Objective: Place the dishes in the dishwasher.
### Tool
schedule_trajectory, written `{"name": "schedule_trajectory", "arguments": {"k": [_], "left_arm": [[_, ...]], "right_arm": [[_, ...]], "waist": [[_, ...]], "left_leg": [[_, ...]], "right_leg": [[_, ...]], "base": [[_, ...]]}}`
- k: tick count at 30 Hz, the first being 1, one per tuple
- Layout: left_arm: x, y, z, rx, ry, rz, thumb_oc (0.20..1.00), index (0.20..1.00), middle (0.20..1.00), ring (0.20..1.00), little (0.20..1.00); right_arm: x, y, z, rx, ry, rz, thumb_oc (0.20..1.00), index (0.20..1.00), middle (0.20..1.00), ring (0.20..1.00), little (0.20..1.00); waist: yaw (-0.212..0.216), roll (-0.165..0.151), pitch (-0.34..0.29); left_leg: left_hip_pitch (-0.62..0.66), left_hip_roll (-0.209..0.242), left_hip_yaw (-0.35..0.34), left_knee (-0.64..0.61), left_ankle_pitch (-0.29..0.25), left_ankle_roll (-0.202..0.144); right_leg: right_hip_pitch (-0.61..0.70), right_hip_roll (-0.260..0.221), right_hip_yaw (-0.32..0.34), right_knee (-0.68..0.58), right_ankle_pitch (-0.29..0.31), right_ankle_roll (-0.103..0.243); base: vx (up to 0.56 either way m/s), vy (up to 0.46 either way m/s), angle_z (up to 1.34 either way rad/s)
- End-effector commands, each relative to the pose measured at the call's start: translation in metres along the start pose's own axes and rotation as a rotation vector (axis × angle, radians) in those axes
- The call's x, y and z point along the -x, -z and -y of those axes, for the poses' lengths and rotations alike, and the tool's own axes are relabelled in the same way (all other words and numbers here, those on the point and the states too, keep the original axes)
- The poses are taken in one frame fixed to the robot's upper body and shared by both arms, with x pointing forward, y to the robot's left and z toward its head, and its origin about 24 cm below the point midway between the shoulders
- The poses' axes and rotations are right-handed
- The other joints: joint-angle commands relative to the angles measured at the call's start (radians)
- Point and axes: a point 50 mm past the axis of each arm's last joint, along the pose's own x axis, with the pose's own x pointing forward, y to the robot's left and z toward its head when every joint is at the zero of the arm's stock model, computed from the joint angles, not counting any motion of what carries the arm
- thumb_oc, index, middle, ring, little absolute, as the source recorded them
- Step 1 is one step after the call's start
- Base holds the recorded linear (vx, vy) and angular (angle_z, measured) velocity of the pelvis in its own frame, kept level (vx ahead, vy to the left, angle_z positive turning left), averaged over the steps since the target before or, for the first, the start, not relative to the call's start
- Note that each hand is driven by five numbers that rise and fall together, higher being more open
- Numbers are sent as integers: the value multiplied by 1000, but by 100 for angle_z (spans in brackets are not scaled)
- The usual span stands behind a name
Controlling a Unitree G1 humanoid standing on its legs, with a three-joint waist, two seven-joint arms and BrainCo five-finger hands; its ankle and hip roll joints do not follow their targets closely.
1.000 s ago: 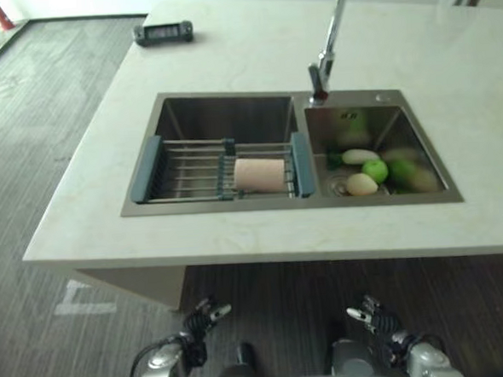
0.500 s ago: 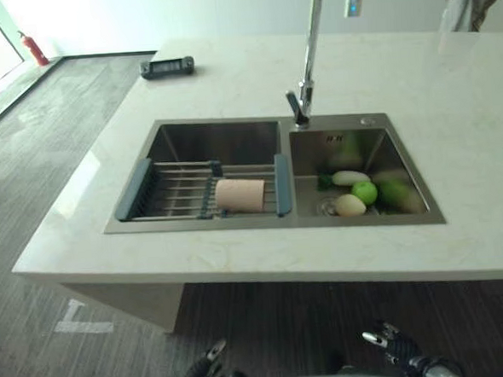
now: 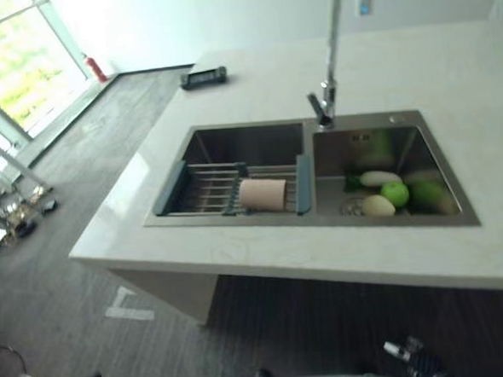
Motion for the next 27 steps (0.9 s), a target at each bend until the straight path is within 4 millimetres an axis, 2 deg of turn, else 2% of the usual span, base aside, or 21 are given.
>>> {"name": "schedule_trajectory", "arguments": {"k": [1, 4, 5, 6, 7, 8, 10, 11, 13, 15, 16, 17, 22, 27], "left_arm": [[-20, -39, 72, 8, 194, 321, 1000, 1000, 1000, 1000, 1000], [-13, -66, 121, 25, 382, 535, 1000, 1000, 1000, 1000, 1000], [-4, -73, 138, 22, 444, 612, 1000, 1000, 1000, 1000, 1000], [10, -78, 165, 14, 595, 667, 1000, 1000, 1000, 1000, 1000], [13, -78, 173, 4, 649, 668, 1000, 1000, 1000, 1000, 1000], [24, -72, 193, -53, 818, 633, 1000, 1000, 1000, 1000, 1000], [33, -61, 206, -127, 971, 562, 1000, 1000, 1000, 1000, 1000], [51, -43, 222, -226, 1164, 477, 1000, 1000, 1000, 1000, 1000], [70, -17, 236, -328, 1383, 275, 1000, 1000, 1000, 1000, 1000], [90, 8, 240, -466, 1578, 123, 1000, 1000, 1000, 1000, 1000], [104, 26, 239, -584, 1739, 14, 1000, 1000, 1000, 1000, 1000], [106, 33, 238, -653, 1775, -15, 1000, 1000, 1000, 1000, 1000], [92, 65, 229, -994, 1880, -69, 1000, 1000, 1000, 1000, 1000], [79, 76, 230, -1147, 1873, -86, 1000, 1000, 1000, 1000, 1000]], "right_arm": [[-11, -26, -15, -2, -25, 105, 1000, 1000, 1000, 1000, 1000], [-9, -22, -15, -12, -13, 106, 1000, 1000, 1000, 1000, 1000], [-8, -20, -15, -27, -9, 109, 1000, 1000, 1000, 1000, 1000], [-7, -18, -16, -43, -3, 111, 1000, 1000, 1000, 1000, 1000], [-6, -18, -17, -42, -4, 109, 1000, 1000, 1000, 1000, 1000], [-6, -18, -18, -37, -8, 102, 1000, 1000, 1000, 1000, 1000], [-6, -17, -19, -34, -12, 99, 1000, 1000, 1000, 1000, 1000], [-6, -18, -21, -22, -22, 100, 1000, 1000, 1000, 1000, 1000], [-7, -21, -21, -11, -31, 105, 1000, 1000, 1000, 1000, 1000], [-7, -25, -20, -5, -44, 113, 1000, 1000, 1000, 1000, 1000], [-8, -30, -16, -6, -52, 124, 1000, 1000, 1000, 1000, 1000], [-8, -31, -15, -1, -54, 125, 1000, 1000, 1000, 1000, 1000], [-7, -39, -9, 25, -62, 119, 1000, 1000, 1000, 1000, 1000], [-6, -41, -4, 32, -62, 107, 1000, 1000, 1000, 1000, 1000]], "waist": [[-21, -6, 20], [-35, 0, 15], [-37, -1, 13], [-47, -1, 7], [-51, -1, 5], [-66, -2, 4], [-75, -2, 4], [-93, -1, 5], [-104, 0, 7], [-115, 0, 10], [-122, 2, 16], [-126, 4, 18], [-156, 11, 21], [-180, 18, 28]], "left_leg": [[4, -14, 63, 13, -36, 3], [13, -14, 75, 12, -39, 2], [17, -16, 77, 12, -42, 2], [23, -20, 81, 9, -47, 2], [24, -21, 83, 9, -49, 2], [30, -23, 90, 9, -52, 4], [35, -25, 95, 10, -55, 5], [42, -26, 105, 11, -58, 10], [47, -27, 116, 15, -61, 16], [48, -28, 123, 20, -63, 22], [49, -29, 128, 24, -64, 26], [49, -29, 130, 24, -63, 27], [53, -27, 155, 24, -59, 28], [48, -28, 172, 26, -55, 28]], "right_leg": [[30, -54, 13, 65, -132, 33], [34, -53, 19, 60, -131, 34], [37, -55, 20, 59, -130, 36], [38, -58, 20, 55, -126, 44], [38, -58, 23, 55, -125, 45], [37, -58, 31, 58, -126, 47], [37, -56, 41, 61, -127, 49], [34, -52, 57, 67, -127, 52], [28, -51, 73, 75, -125, 58], [22, -50, 87, 80, -121, 64], [17, -49, 99, 82, -115, 70], [16, -49, 101, 82, -113, 72], [7, -47, 123, 79, -100, 82], [-6, -50, 135, 77, -91, 86]], "base": [[0, 0, 0], [30, 21, -11], [60, -4, -18], [61, -14, -7], [70, -10, -1], [54, 6, 0], [58, 8, -17], [58, 5, -29], [47, -1, -24], [3, -4, -18], [-23, 2, -13], [-23, 7, -14], [17, 18, -14], [3, 35, -11]]}}
